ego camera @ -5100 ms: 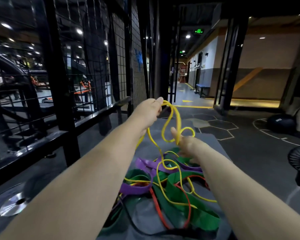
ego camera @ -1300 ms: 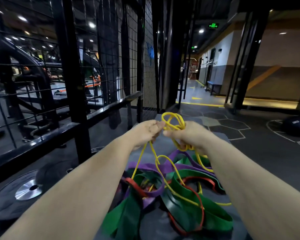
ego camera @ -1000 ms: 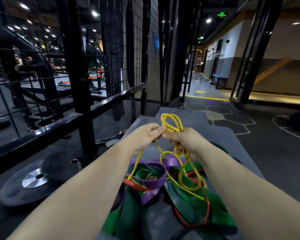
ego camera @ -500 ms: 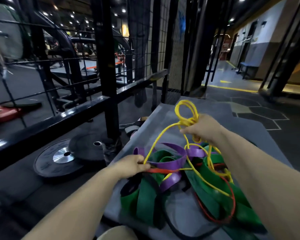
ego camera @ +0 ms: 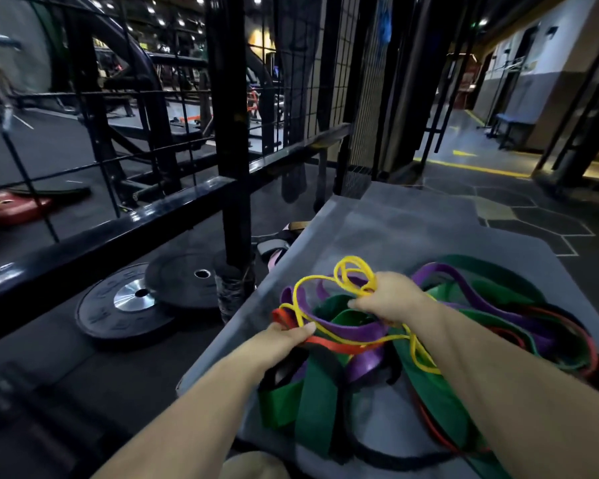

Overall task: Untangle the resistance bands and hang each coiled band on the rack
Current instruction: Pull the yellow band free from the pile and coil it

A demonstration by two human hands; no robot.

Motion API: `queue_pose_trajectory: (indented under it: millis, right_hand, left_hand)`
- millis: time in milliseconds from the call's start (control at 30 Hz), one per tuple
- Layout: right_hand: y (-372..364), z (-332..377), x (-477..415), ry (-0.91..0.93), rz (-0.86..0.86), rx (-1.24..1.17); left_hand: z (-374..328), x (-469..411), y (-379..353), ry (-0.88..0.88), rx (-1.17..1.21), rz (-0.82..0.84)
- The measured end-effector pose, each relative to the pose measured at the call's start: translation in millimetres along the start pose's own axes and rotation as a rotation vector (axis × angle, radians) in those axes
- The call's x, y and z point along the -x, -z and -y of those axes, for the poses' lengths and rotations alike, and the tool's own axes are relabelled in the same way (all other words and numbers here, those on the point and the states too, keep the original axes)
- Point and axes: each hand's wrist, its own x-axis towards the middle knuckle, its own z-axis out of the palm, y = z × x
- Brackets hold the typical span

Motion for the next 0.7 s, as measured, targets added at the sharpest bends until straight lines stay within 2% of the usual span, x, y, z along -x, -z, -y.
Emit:
queue_pose_trajectory:
  millis: [67, 133, 300, 367, 433, 533, 600, 700]
  right_hand:
    - [-12, -2, -3, 0.018, 0.036, 0.044]
    - [-16, -2, -7, 0.024, 0.132, 0.055]
    - [-10, 7, -7, 0.054, 0.437, 0.275]
    - [-17, 5, -4, 0.064, 0.441, 0.380]
    - [-28, -2, 0, 0.064, 0.346, 0.399]
    - [-35, -15, 8, -0.004, 0.160, 0.206]
    - [-27, -28, 10, -0.134, 0.058, -0.028]
    - [9, -50, 6, -0.358, -0.186, -0.603]
  left_hand:
    - [-7, 0, -6, 0.009, 0.048, 0.144]
    - [-14, 1, -10, 0.000, 0.053, 0.208]
    - [-21, -16, -30, -0.041, 0.029, 0.180]
    - [-24, -20, -39, -0.059, 0.047, 0.173]
    - [-28, -17, -45, -0.071, 0.088, 0.171]
    - [-35, -14, -51, -0.098, 0.125, 0.130]
    - [-52, -12, -49, -0.203, 0.079, 0.127]
    - [-104, -15, -45, -0.434, -0.092, 0.148]
